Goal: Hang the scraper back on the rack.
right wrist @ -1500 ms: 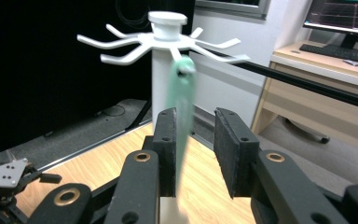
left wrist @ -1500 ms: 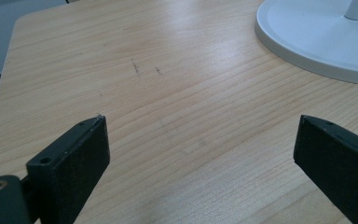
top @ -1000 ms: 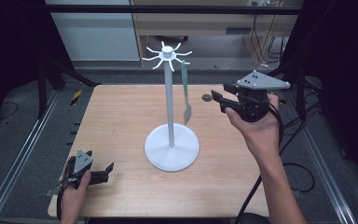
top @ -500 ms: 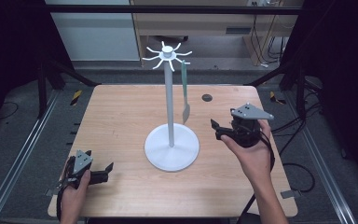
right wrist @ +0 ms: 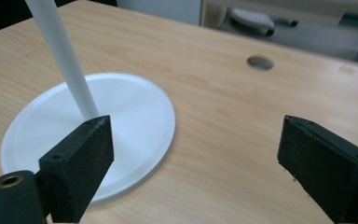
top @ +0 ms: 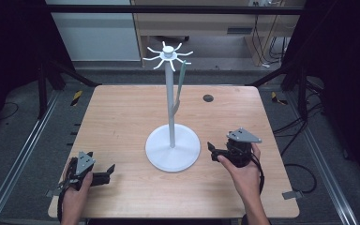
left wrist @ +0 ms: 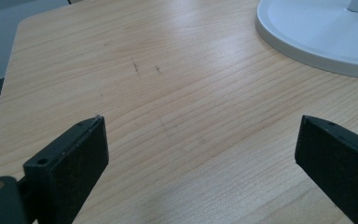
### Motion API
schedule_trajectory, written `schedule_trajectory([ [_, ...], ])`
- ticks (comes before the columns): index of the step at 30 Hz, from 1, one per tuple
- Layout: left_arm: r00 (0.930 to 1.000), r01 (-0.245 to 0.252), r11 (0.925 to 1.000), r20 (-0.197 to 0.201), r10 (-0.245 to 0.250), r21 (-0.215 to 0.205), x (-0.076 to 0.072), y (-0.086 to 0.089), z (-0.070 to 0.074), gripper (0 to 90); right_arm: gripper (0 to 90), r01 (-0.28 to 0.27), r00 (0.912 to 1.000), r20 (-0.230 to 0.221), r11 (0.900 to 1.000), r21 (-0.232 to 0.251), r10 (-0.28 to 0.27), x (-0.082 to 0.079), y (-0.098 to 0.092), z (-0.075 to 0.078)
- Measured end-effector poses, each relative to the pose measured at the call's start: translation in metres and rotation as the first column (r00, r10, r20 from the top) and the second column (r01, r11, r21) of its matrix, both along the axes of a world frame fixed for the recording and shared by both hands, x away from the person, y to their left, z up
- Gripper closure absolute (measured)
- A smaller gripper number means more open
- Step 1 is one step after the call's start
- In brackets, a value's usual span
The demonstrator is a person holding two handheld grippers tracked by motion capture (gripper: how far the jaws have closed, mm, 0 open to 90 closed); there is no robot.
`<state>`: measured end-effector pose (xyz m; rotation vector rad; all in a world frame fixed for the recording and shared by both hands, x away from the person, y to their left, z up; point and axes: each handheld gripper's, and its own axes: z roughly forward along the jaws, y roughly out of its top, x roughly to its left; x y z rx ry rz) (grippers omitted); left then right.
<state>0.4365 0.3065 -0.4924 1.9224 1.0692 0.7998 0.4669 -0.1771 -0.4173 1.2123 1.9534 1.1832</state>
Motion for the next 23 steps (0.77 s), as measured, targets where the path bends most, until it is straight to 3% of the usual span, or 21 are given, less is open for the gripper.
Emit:
schedule_trajectory([
  [3, 1.0, -0.001, 1.0, -0.003, 0.001, 0.002, 0.0, 0.001, 0.0, 2.4, 12.4, 0.037, 0.9992, -0.014, 0.999, 0.004, -0.036, -0.001, -0.003, -0.023],
  [6, 1.0, -0.007, 1.0, -0.003, 0.007, -0.001, 0.001, 0.002, 0.0, 2.4, 10.6, 0.055, 0.9972, -0.049, 0.998, -0.033, -0.057, 0.002, -0.006, -0.042],
  [9, 0.9999, -0.008, 1.0, -0.008, 0.008, -0.001, 0.001, 0.002, 0.0, 2.6, 10.2, 0.073, 0.9942, -0.072, 0.993, -0.096, -0.08, 0.004, -0.007, -0.046],
  [13, 0.9999, -0.014, 0.9999, -0.007, 0.014, 0.003, 0.002, 0.001, -0.001, 2.5, 9.7, 0.069, 0.9907, -0.113, 0.995, -0.071, -0.077, 0.005, -0.012, -0.058],
  [14, 0.9999, -0.012, 0.9999, -0.006, 0.012, 0.005, 0.002, 0.001, -0.001, 2.6, 10.0, 0.066, 0.9871, -0.142, 0.996, -0.063, -0.074, 0.005, -0.012, -0.063],
  [16, 1.0, -0.006, 1.0, -0.007, 0.006, -0.002, 0.002, 0.001, 0.0, 2.5, 10.9, 0.07, 0.9834, -0.161, 0.994, -0.089, -0.084, 0.006, -0.015, -0.07],
  [19, 1.0, -0.006, 1.0, -0.006, 0.006, -0.001, 0.002, 0.0, 0.0, 2.4, 11.4, 0.078, 0.9751, -0.201, 0.994, -0.081, -0.093, 0.007, -0.019, -0.077],
  [23, 1.0, -0.004, 1.0, -0.004, 0.004, -0.004, 0.003, -0.001, -0.001, 2.4, 11.6, 0.095, 0.9762, -0.187, 0.992, -0.086, -0.109, 0.009, -0.021, -0.078],
])
